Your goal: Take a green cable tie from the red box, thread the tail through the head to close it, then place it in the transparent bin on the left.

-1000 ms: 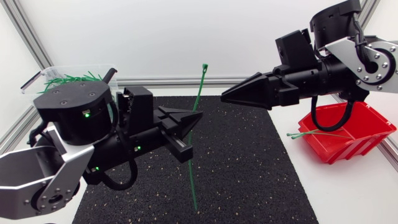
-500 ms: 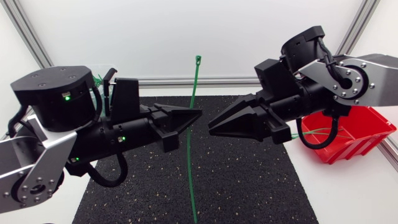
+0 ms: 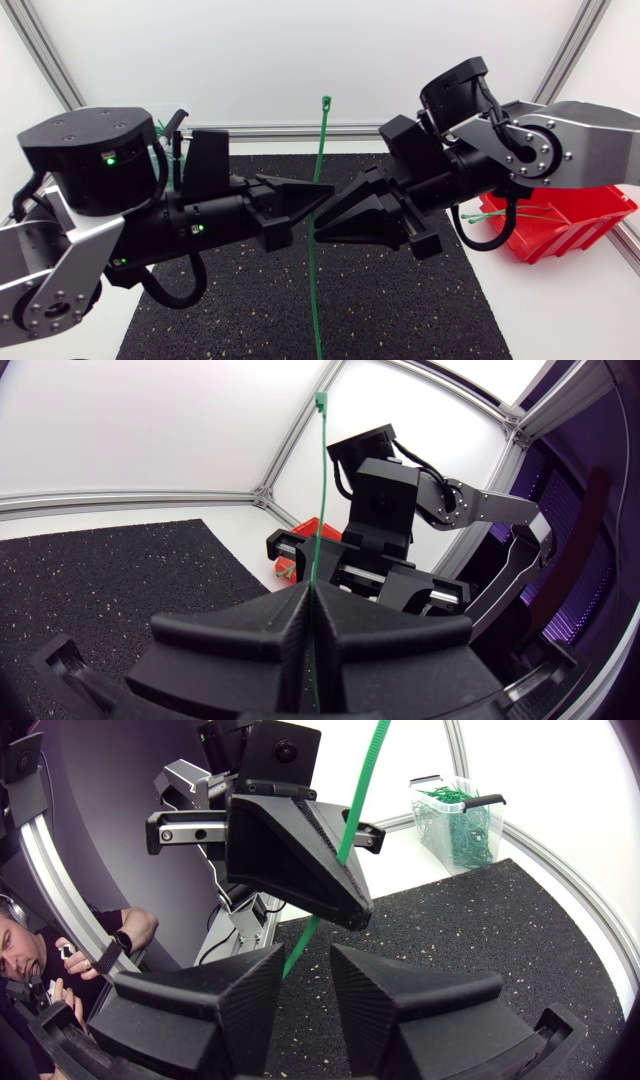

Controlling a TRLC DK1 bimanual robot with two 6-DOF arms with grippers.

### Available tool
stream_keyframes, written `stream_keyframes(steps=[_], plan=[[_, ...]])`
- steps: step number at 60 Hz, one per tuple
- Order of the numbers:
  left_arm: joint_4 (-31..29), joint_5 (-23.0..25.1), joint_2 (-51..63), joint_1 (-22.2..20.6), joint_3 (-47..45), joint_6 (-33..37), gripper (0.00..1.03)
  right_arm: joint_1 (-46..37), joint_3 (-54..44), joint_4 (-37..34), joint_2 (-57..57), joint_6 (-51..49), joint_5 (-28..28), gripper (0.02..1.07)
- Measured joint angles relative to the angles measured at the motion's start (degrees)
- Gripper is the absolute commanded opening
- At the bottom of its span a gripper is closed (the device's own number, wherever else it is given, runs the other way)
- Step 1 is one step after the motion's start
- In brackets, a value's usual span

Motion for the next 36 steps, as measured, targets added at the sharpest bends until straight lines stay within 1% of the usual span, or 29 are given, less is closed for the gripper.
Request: stream_keyframes(steps=[5, 14, 19, 21, 24, 27, 36], plan=[[0.0, 0.0, 0.0, -0.3, 0.1, -0.2, 0.04, 0.1, 0.0, 0.0, 0.0, 0.0, 0.2, 0.39], [0.0, 0.0, 0.0, -0.9, 0.2, -0.2, 0.04, 0.5, 0.0, 0.4, 0.0, 0.4, 0.2, 0.29], [0.0, 0.0, 0.0, -1.0, 0.2, -0.2, 0.04, 0.8, 0.0, 1.3, 0.0, 0.7, 0.2, 0.27], [0.0, 0.0, 0.0, -1.1, 0.2, -0.2, 0.04, 1.0, 0.0, 1.3, 0.0, 0.8, 0.2, 0.24], [0.0, 0.0, 0.0, -1.1, 0.2, -0.2, 0.04, 1.2, 0.0, 1.4, 0.1, 0.9, 0.2, 0.14], [0.0, 0.0, 0.0, -1.1, 0.2, -0.2, 0.04, 1.4, 0.0, 1.5, 0.1, 1.3, 0.2, 0.08], [0.0, 0.0, 0.0, -1.2, 0.2, -0.2, 0.04, 1.6, 0.0, 1.7, 0.1, 1.5, 0.2, 0.08]])
